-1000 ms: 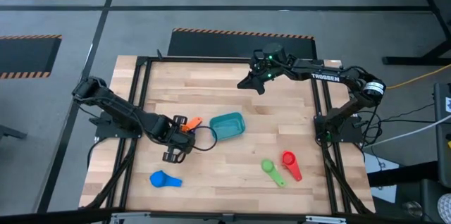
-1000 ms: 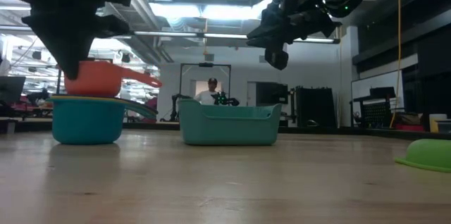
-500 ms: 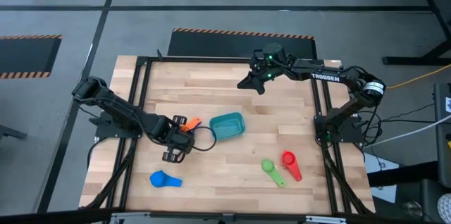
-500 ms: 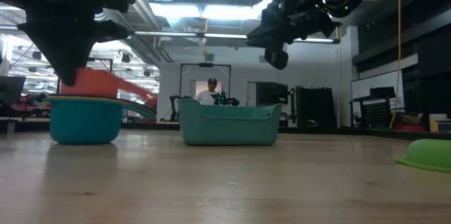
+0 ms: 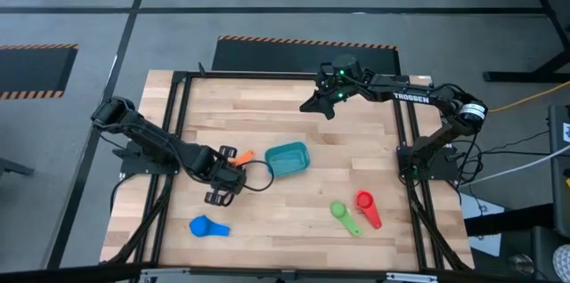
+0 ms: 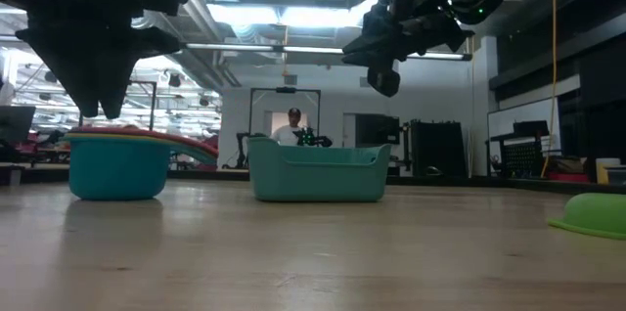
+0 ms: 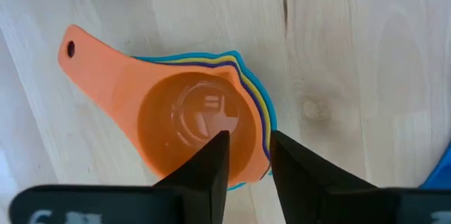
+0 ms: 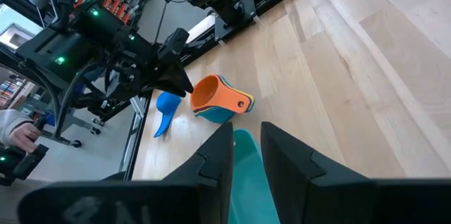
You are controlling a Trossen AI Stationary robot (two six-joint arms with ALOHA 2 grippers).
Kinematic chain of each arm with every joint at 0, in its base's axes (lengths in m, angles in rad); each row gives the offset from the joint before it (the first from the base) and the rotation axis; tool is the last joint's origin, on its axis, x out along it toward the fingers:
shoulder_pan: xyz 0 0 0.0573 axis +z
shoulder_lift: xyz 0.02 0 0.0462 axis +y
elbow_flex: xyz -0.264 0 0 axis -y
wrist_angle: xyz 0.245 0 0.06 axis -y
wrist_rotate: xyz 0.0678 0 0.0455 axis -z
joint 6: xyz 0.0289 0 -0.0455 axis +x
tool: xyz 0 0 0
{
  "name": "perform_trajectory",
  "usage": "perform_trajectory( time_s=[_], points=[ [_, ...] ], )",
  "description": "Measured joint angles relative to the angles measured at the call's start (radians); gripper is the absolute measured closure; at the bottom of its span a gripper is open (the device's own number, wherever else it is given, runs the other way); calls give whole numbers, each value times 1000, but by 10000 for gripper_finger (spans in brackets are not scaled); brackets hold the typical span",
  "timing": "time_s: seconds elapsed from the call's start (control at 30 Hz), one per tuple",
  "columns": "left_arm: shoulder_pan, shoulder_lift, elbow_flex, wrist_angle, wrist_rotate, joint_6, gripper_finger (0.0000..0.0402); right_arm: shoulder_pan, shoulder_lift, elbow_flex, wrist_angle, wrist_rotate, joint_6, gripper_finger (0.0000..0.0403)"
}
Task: Nest measuring cups in basket
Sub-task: Stack the blue measuring cup on top of the orange measuring cup
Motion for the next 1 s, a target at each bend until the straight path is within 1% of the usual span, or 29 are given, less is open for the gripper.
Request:
perform_trajectory(
  time_s=[0.13, 0.2, 0.37, 0.43, 0.57, 0.63, 0.67, 0.73, 0.83, 0.9, 1.0],
  points=[
    [0, -2, 27, 0, -4, 47, 307, 3, 0, 0, 0, 0, 2, 325],
    [0, -12, 44, 0, -31, 86, 307, 12, 0, 0, 0, 0, 8, 325],
    [24, -46, 63, 16, -194, 225, 307, 73, -3, 0, 0, -2, 92, 325],
    [60, -56, 63, 37, -231, 268, 307, 102, -15, -1, -4, -2, 144, 325],
    [148, -63, 63, 122, -219, 324, 307, 159, -72, -1, -33, -27, 217, 325],
    [184, -63, 63, 155, -199, 354, 307, 191, -123, -1, -106, -15, 229, 325],
    [200, -63, 63, 171, -185, 368, 307, 210, -152, -1, -158, 9, 225, 325],
    [228, -63, 63, 193, -167, 389, 307, 255, -214, -1, -291, 97, 211, 325],
    [254, -63, 63, 217, -167, 396, 307, 340, -305, -1, -518, 302, 228, 325],
    [265, -62, 63, 218, -167, 396, 307, 405, -355, -1, -650, 424, 279, 325],
    [272, -62, 63, 220, -167, 395, 307, 502, -410, -1, -784, 545, 378, 325]
  ],
)
